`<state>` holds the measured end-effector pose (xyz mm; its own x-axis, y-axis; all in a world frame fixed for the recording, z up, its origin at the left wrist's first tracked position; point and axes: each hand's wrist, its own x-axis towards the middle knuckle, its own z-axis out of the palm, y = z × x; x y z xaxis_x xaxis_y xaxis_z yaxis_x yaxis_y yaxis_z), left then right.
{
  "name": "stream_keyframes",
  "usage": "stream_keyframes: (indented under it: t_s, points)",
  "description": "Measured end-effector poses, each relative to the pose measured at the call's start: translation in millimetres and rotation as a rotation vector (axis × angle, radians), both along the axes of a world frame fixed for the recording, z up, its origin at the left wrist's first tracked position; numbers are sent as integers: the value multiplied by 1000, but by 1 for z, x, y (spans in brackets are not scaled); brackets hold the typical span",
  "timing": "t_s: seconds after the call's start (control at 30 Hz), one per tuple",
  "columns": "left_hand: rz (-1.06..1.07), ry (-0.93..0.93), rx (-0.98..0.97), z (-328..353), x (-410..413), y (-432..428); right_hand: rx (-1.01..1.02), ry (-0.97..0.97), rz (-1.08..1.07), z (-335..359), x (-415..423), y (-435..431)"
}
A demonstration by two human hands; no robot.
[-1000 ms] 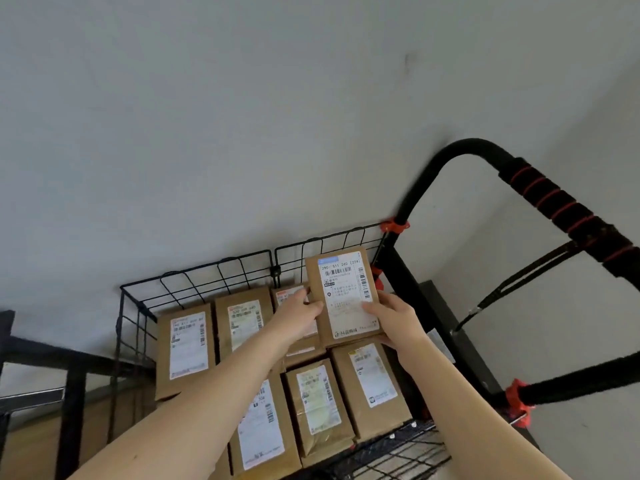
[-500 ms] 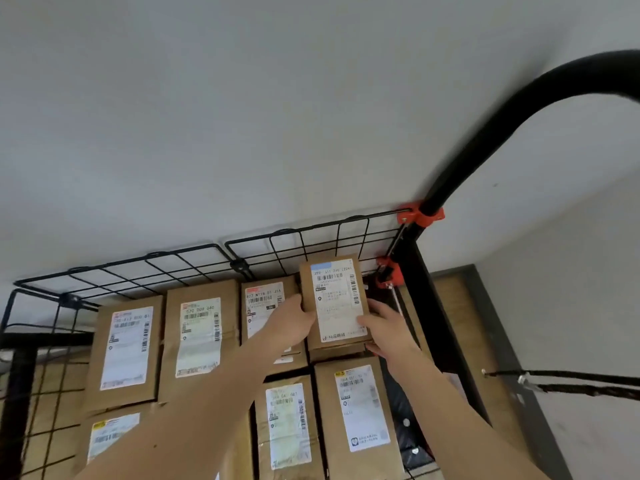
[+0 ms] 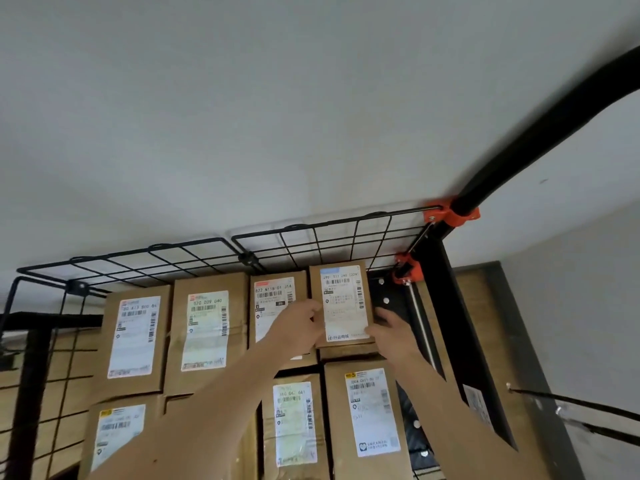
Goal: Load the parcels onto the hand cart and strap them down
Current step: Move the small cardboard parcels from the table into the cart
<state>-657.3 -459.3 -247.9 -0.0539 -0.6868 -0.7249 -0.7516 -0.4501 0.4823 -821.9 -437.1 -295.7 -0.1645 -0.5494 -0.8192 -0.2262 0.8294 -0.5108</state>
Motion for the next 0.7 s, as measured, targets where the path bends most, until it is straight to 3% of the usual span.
stream_keyframes:
  t_s: [0.4,0.7]
  points:
    - [59,-60,-289,63,102,60,-107,257,194,81,36,41]
    - [-2,-96,-476,151,211,152,-309,231,363,176,159,115]
